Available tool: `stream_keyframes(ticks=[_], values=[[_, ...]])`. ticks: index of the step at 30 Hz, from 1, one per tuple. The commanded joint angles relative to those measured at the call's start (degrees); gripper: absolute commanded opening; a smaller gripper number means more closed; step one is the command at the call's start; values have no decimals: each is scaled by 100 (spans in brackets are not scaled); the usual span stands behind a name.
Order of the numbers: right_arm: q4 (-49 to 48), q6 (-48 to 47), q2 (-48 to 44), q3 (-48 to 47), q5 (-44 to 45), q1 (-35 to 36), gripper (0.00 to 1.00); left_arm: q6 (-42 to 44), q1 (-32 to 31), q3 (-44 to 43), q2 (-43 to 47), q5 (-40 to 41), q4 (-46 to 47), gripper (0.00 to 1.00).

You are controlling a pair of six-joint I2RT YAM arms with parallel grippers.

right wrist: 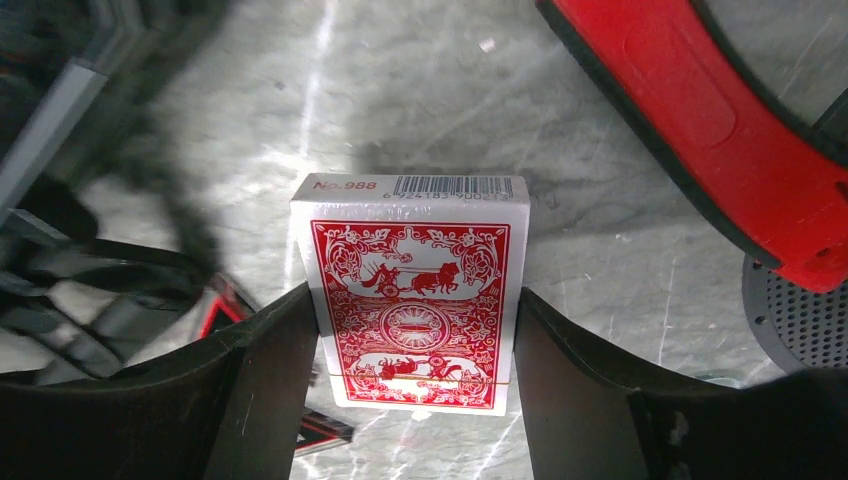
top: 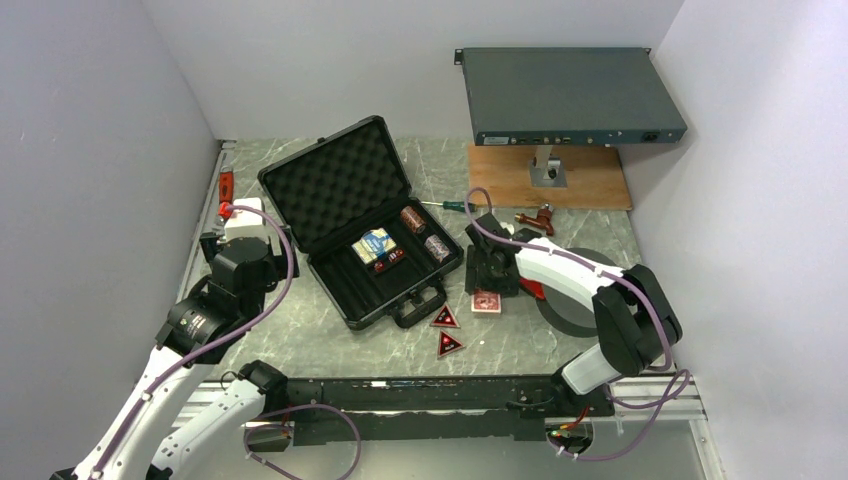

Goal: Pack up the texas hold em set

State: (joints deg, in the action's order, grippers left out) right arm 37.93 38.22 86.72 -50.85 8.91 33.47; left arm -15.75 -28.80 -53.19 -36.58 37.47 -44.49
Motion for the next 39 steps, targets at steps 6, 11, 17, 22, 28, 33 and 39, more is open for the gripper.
stream_keyframes(ticks=[6, 11, 17, 22, 28, 33, 39], values=[[491, 78, -318, -1103, 208, 19, 0, -7, 41, -42, 68, -14, 46, 99], [500, 284, -433, -1608, 139, 20, 0, -33, 41, -59, 88, -11, 11, 99], [623, 855, -253, -2295, 90, 62, 0, -42, 58, -60, 122, -37, -3, 98], [734, 1638, 71, -2976, 181, 282, 0, -49, 58, -59, 104, -56, -7, 98], [1303, 2419, 713, -4057, 230, 568, 0, -58, 58, -64, 113, -55, -16, 98], [1449, 3495, 1185, -4334, 118, 802, 0, -75, 67, -60, 133, -23, -31, 98], [1685, 3901, 1762, -4856, -235, 960, 0, -72, 77, -55, 145, -30, -25, 98]])
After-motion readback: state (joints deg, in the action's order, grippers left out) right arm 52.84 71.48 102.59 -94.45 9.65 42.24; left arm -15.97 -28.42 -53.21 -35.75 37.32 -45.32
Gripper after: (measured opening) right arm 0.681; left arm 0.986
